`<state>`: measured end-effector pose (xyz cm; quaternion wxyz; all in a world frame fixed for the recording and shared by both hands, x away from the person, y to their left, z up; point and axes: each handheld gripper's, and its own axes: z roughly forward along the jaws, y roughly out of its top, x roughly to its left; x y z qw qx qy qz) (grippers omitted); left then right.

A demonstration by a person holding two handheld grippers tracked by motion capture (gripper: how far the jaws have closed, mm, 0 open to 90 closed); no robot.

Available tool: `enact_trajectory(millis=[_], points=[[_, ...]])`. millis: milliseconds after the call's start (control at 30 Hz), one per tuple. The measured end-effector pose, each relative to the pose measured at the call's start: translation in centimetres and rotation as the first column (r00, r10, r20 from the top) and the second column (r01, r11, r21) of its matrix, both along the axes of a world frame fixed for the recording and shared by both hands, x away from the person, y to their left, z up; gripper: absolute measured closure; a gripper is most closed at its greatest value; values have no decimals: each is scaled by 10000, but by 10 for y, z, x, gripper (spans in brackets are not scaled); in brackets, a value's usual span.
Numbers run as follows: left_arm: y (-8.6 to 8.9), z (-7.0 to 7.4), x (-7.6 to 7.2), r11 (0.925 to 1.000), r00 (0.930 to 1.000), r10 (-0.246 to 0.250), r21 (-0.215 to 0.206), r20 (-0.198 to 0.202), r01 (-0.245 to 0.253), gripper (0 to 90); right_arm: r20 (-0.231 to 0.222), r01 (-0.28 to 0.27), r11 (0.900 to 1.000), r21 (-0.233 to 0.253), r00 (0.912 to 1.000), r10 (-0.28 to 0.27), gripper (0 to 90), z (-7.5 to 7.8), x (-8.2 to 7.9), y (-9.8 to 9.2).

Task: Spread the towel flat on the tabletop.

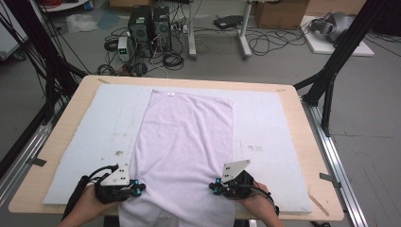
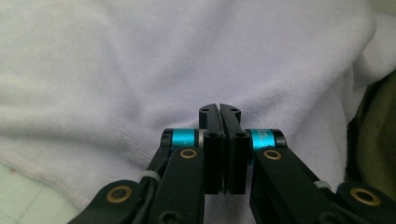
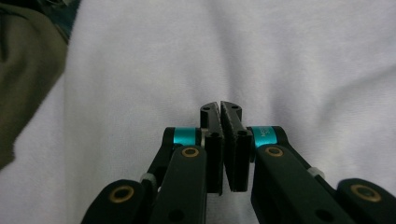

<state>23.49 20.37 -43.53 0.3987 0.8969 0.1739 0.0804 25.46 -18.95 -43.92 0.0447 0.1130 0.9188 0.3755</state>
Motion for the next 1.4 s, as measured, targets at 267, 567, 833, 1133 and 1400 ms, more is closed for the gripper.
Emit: enact_trajectory(millis=[267,567,833,1133,1400], points=[[-5,-5,24,9953,9955,928,267,199,-933,786,545,1005,9943,-366,9937,-984,883,5,18,-12],[-1,13,13,9952,9933,972,-199,622,-961,712,597,1030,9907,886,9923,-1085,720,15,6,-19],[-8,-1,-10,9984,9995,-288,493,-88,292,651,46,-141,9983,562,9999,138,629,3,-25,-14],[8,4,-28,9965,9968,-758,342,-271,767,883,-838,-1727,9821,749,9803,1788,877,1,-45,-8],[12,4,-16,9996,9999,-122,265,50,121,621,-264,-75,9902,1395,9996,112,719,13,-19,-26]])
